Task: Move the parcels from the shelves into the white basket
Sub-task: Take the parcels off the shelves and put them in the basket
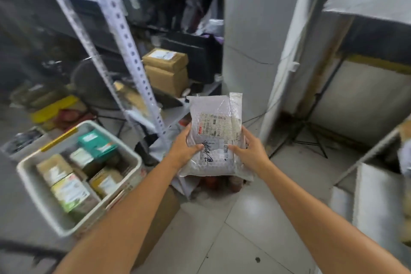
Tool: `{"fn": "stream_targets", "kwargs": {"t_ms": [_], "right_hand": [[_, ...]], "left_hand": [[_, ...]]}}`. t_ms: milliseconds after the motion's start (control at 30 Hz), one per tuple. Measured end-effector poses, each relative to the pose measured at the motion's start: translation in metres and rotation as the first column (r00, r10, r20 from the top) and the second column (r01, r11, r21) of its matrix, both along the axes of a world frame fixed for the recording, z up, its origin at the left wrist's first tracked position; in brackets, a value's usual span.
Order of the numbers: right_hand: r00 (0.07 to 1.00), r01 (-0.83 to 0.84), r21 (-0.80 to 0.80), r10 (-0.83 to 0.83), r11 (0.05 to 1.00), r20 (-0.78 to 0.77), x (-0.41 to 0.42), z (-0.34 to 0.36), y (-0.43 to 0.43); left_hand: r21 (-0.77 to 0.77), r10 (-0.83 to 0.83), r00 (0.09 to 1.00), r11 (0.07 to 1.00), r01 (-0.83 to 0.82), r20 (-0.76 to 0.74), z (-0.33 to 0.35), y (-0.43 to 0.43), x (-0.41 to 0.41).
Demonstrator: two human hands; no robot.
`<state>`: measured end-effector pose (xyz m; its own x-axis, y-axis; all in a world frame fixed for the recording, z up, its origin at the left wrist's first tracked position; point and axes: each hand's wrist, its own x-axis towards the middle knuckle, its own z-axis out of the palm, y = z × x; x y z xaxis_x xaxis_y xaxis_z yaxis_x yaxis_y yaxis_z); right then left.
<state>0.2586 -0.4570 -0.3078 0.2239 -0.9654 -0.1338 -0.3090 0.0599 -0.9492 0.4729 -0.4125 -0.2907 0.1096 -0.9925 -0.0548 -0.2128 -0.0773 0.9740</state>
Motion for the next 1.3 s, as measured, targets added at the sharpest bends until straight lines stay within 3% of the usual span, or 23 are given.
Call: {"fn": "stream_targets", "kwargs": {"t_ms": [267,633,967,1300], "right_hand": [[0.964,-0.265,-0.046,0.263,0.963,-0.04,0.144,-0.008,0.038],[0.882,-0.47,0.032,0.471,0.882,-0.026,0.326,-0.05,0.061],[0.701,-0.705,0.134,0.713,0.696,-0.016,0.519,-0.118,-0.019],[0.564,-0.803,0.201,0.825,0.561,-0.047,0.726,-0.226,-0.06]], "left_hand": [[0.07,0.308,0.951,0.949,-0.309,0.014,-0.025,0.078,0.13],[0.154,0.472,0.879,0.875,-0.458,-0.067,-0.077,0.14,0.288],[0.274,0.74,0.672,0.641,-0.717,0.027,-0.14,0.109,0.431],[0.331,0.856,0.517,0.482,-0.811,0.021,-0.231,0.089,0.597]]}}
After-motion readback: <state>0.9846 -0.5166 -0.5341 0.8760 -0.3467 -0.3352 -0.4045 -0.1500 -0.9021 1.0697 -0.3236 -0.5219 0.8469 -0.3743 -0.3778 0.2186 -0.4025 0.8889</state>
